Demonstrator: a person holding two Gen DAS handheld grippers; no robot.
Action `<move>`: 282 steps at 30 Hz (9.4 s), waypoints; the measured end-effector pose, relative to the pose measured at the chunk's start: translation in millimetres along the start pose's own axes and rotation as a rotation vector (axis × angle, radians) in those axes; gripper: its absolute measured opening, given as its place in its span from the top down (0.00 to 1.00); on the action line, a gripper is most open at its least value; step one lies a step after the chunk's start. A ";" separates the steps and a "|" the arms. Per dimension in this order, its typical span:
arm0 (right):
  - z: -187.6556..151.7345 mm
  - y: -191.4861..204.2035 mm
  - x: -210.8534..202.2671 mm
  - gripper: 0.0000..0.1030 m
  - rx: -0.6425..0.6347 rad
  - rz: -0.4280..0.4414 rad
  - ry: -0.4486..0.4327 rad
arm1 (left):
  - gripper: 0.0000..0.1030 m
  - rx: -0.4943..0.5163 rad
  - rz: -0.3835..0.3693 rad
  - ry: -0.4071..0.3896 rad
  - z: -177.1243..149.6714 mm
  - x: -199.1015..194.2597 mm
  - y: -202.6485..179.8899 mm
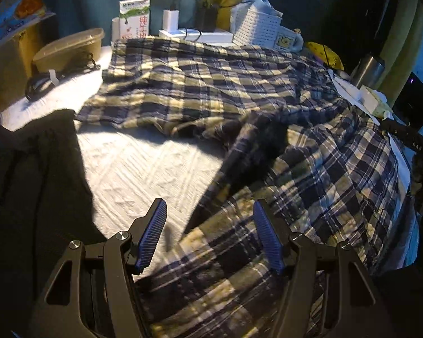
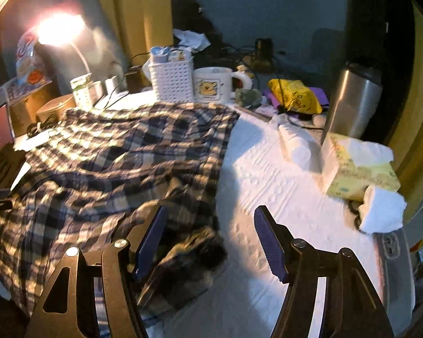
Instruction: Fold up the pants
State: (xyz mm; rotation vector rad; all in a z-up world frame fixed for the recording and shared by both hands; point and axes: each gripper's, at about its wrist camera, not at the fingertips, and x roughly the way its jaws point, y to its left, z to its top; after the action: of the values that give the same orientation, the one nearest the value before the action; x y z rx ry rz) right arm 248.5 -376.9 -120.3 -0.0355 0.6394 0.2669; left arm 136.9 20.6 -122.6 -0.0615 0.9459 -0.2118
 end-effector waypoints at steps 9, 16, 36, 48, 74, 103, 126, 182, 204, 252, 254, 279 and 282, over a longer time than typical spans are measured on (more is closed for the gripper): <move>-21.8 12.5 17.4 0.35 -0.013 0.071 0.047 | 0.77 -0.082 0.000 0.001 9.8 9.4 11.8; -37.4 5.8 10.4 0.72 0.012 0.067 0.045 | 0.98 0.051 0.043 0.018 8.1 14.0 -13.8; -9.8 -6.9 -26.7 0.78 -0.002 -0.145 -0.041 | 0.98 0.249 0.191 -0.012 102.4 33.7 2.8; -59.0 -15.8 -23.8 0.78 0.061 -0.164 0.132 | 0.45 0.079 0.136 0.033 44.7 16.5 40.5; -49.0 -10.9 -9.9 0.73 0.128 -0.155 0.113 | 0.98 -0.024 0.112 -0.035 -32.7 -19.5 7.4; 129.2 -43.5 132.1 0.35 -0.009 0.043 0.117 | 0.61 -0.132 0.194 -0.164 91.0 5.9 103.4; 158.0 -33.2 199.8 0.87 -0.113 -0.115 0.197 | 0.60 -0.106 0.240 -0.074 92.4 37.0 114.0; -90.5 26.5 -101.6 0.34 0.147 -0.121 -0.018 | 0.42 0.242 -0.116 -0.163 -75.9 -59.5 -64.1; -86.7 45.3 -97.6 0.34 0.128 -0.102 -0.004 | 0.52 0.434 0.049 -0.054 -111.4 -51.4 -49.7; -55.0 30.5 -18.5 0.60 -0.204 -0.097 0.032 | 0.92 0.228 0.090 -0.074 -53.4 -27.8 -25.8; -54.4 31.9 -17.8 0.74 -0.205 -0.089 0.027 | 0.93 0.232 0.097 -0.087 -50.1 -31.6 -28.9; -5.9 -3.0 -79.2 0.75 0.028 -0.057 -0.164 | 0.94 0.133 0.091 -0.400 26.8 -108.8 -36.4; 4.8 -4.4 -79.8 0.75 0.038 -0.064 -0.179 | 0.94 0.131 0.085 -0.421 36.2 -112.7 -32.2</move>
State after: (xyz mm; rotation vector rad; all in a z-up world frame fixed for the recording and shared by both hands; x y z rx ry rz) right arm 191.1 -399.3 -69.3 0.0040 0.4645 0.1937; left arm 97.5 11.0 -6.9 0.0538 0.5132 -0.1724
